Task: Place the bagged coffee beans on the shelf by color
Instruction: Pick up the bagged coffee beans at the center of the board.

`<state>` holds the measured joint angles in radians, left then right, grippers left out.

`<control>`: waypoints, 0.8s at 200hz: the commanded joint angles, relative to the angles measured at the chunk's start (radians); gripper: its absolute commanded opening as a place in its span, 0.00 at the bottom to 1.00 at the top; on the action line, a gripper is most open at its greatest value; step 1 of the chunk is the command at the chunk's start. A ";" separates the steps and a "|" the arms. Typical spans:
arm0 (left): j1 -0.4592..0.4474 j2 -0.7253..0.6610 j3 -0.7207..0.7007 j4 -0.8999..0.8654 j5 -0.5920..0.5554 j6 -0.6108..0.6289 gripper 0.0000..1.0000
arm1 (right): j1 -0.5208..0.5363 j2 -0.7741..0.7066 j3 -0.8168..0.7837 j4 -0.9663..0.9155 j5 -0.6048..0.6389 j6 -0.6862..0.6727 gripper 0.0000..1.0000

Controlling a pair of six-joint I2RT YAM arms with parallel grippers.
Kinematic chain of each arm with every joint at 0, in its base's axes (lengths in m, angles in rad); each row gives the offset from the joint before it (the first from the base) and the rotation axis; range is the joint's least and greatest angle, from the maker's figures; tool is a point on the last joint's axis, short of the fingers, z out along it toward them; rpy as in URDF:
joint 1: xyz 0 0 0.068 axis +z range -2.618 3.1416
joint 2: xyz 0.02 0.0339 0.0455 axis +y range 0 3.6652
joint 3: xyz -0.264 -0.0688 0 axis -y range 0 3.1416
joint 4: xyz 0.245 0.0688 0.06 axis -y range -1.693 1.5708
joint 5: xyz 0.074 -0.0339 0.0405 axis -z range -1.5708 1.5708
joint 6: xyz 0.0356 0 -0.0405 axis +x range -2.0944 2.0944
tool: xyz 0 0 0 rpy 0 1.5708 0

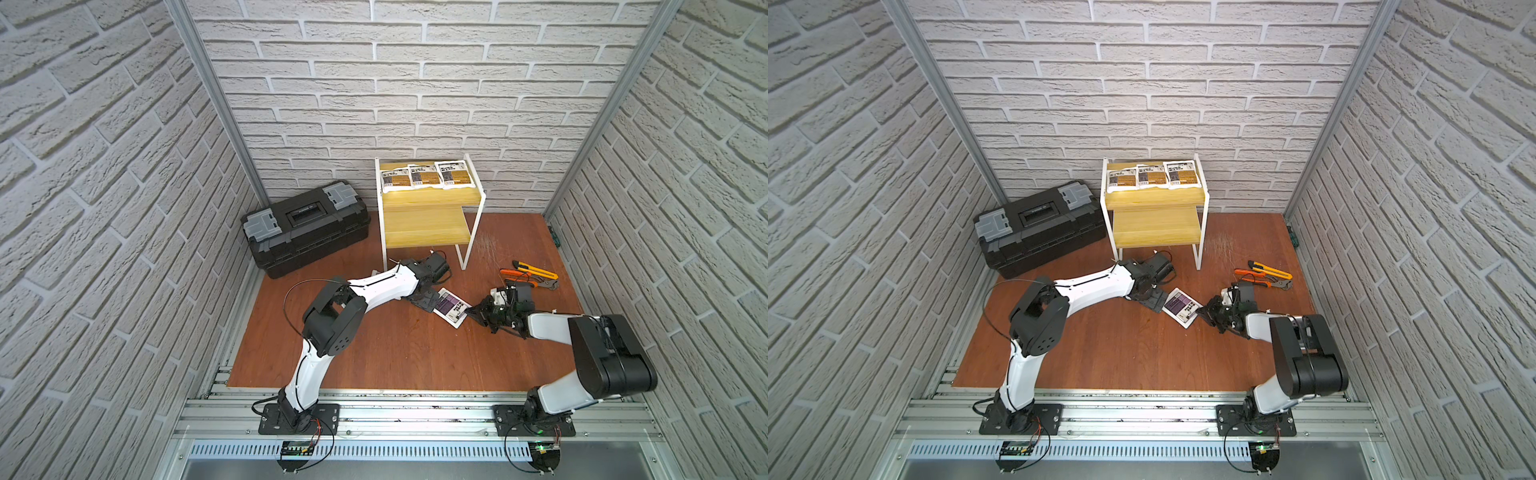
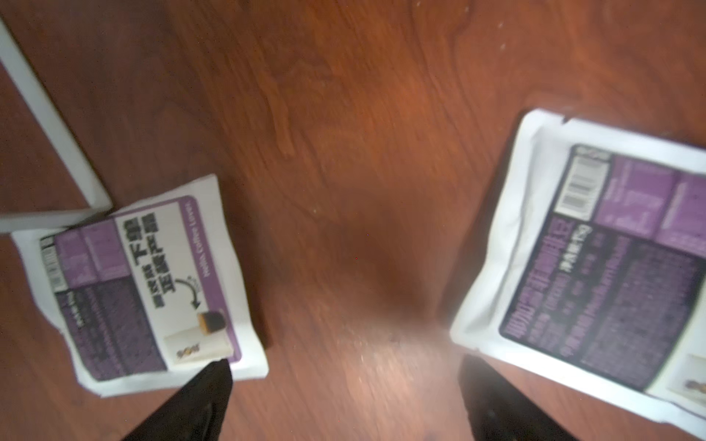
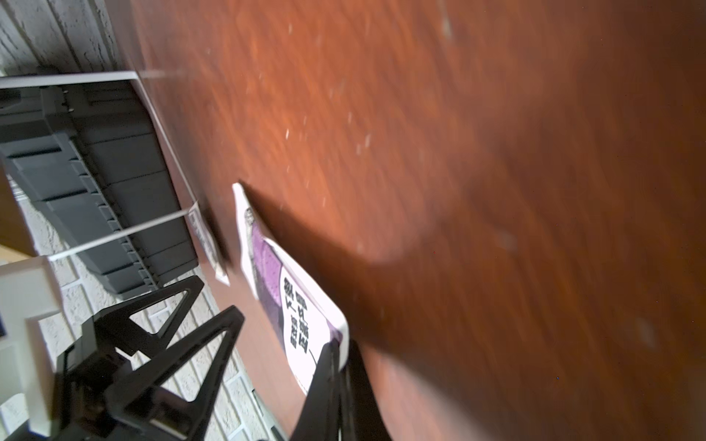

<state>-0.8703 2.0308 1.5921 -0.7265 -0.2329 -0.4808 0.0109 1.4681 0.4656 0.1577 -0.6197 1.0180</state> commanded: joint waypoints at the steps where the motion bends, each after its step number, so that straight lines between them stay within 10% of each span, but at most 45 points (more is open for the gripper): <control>1: -0.018 -0.138 -0.038 0.008 0.026 -0.064 0.98 | 0.001 -0.125 -0.025 -0.073 0.005 0.025 0.02; 99: -0.004 -0.551 -0.283 0.018 -0.051 -0.275 0.98 | 0.038 -0.622 -0.072 -0.272 0.052 0.203 0.02; 160: 0.023 -0.608 -0.340 0.038 -0.047 -0.291 0.98 | 0.140 -0.567 -0.055 -0.202 0.103 0.251 0.02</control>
<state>-0.8543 1.4429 1.2682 -0.7109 -0.2615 -0.7547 0.1009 0.8650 0.4007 -0.1188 -0.5495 1.2224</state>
